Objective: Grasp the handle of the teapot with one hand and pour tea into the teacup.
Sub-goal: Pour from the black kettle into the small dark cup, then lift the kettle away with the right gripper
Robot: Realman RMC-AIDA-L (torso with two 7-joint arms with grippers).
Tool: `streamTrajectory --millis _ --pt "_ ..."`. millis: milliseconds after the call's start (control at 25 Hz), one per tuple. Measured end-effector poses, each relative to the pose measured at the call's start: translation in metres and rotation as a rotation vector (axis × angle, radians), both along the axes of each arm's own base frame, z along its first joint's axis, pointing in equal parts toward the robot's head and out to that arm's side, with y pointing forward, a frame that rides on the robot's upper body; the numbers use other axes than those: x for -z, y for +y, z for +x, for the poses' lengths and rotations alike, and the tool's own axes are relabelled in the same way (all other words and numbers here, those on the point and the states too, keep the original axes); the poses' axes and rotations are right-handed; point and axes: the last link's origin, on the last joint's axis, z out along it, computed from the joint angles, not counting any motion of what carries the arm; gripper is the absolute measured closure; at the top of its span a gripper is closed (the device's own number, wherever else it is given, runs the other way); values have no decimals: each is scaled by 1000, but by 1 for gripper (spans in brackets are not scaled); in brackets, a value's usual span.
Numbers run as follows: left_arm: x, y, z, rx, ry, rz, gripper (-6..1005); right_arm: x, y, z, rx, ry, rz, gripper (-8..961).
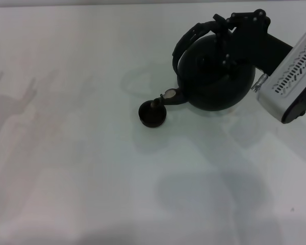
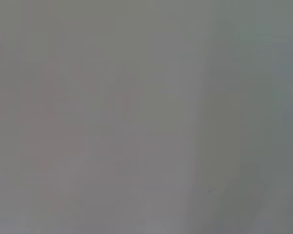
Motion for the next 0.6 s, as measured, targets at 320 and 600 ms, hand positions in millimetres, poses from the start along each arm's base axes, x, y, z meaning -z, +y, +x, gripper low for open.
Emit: streamTrajectory --millis 320,600 --pt "0 1 0 -5 5 -1 126 0 1 -1 -9 -20 8 842" --pt "0 1 -1 -6 5 -2 126 -1 1 1 -24 -50 20 841"
